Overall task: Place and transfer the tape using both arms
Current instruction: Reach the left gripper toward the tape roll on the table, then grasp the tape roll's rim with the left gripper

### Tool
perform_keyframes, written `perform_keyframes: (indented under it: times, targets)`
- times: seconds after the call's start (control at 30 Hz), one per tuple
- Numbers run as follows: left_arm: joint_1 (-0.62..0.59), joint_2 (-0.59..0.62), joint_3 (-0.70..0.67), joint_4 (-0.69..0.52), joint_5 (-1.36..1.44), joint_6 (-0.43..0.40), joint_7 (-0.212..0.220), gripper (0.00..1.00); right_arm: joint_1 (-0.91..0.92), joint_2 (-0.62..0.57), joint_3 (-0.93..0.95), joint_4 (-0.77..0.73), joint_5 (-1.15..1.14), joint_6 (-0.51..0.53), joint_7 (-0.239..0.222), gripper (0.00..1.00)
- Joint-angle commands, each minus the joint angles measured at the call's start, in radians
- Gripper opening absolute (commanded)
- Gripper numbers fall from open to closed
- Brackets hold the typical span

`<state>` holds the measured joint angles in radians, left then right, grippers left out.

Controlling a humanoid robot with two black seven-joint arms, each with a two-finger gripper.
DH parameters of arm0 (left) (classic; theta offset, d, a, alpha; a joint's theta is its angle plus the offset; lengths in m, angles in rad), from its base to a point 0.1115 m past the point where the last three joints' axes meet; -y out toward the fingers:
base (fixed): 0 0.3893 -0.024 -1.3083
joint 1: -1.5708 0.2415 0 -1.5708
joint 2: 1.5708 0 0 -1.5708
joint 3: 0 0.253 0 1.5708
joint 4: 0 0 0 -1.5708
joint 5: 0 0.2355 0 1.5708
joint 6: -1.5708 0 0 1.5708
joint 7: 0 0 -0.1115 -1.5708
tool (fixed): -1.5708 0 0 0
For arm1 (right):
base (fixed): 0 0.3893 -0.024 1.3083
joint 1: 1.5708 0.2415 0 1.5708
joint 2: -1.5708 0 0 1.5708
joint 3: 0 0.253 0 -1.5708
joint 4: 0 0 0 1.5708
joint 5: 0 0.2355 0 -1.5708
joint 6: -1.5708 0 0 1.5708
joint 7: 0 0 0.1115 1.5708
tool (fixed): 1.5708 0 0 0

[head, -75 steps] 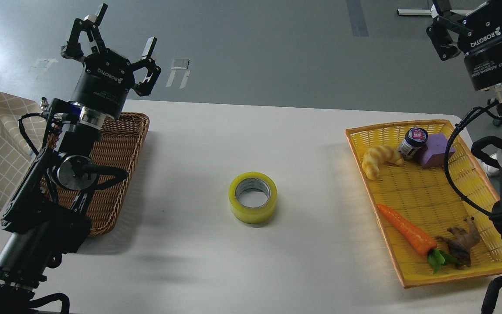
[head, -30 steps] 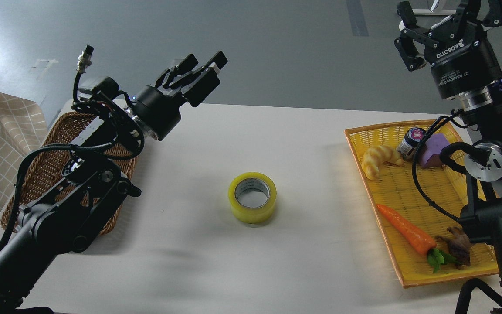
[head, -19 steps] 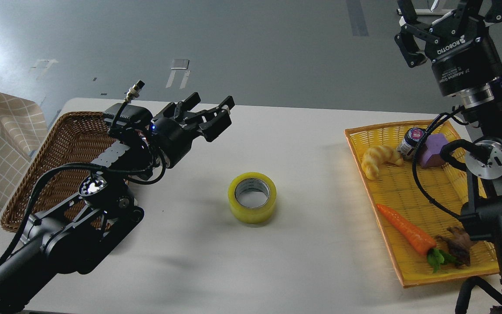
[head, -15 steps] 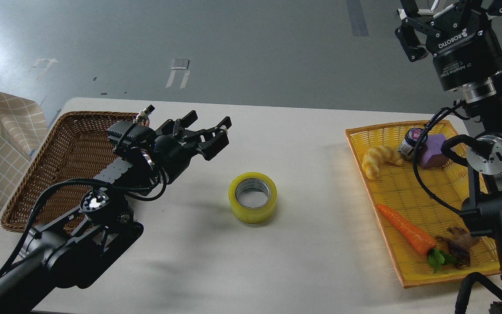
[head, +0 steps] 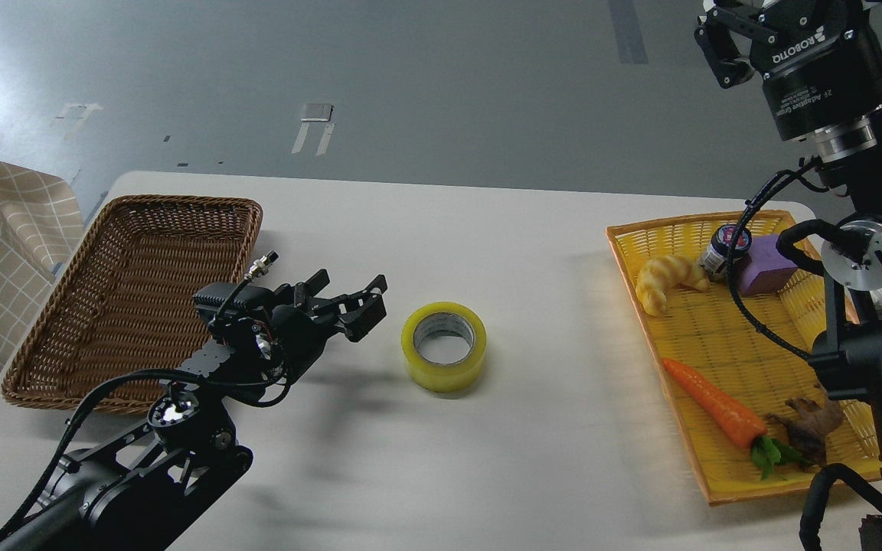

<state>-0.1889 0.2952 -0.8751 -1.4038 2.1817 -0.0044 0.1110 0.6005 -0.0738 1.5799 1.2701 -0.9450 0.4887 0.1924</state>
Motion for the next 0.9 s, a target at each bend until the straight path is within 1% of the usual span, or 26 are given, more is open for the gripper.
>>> perform_keyframes:
  times: [0.0, 0.07, 0.13, 0.37, 0.5, 0.87]
  targets:
    - [-0.01, -0.05, 0.008, 0.016, 0.0, -0.002, 0.021, 0.98, -0.001, 0.0, -0.001, 0.0, 0.0, 0.0, -0.001, 1.0]
    - [-0.014, -0.086, 0.03, 0.019, 0.0, -0.002, 0.029, 0.98, -0.002, 0.0, -0.001, 0.0, 0.0, 0.0, -0.001, 1.0]
    - [-0.03, -0.105, 0.068, 0.029, 0.0, -0.002, 0.052, 0.98, -0.002, 0.0, -0.001, 0.002, 0.0, 0.0, -0.001, 1.0]
    - [-0.095, -0.11, 0.123, 0.057, 0.0, -0.005, 0.099, 0.98, -0.004, -0.011, -0.001, 0.0, 0.0, 0.0, -0.001, 1.0]
    - [-0.116, -0.11, 0.157, 0.074, 0.0, -0.005, 0.104, 0.98, -0.007, -0.012, -0.001, 0.0, 0.0, 0.0, -0.001, 1.0]
    - [-0.119, -0.103, 0.189, 0.094, 0.0, -0.005, 0.102, 0.98, -0.013, -0.027, -0.001, -0.005, 0.0, 0.0, -0.001, 1.0]
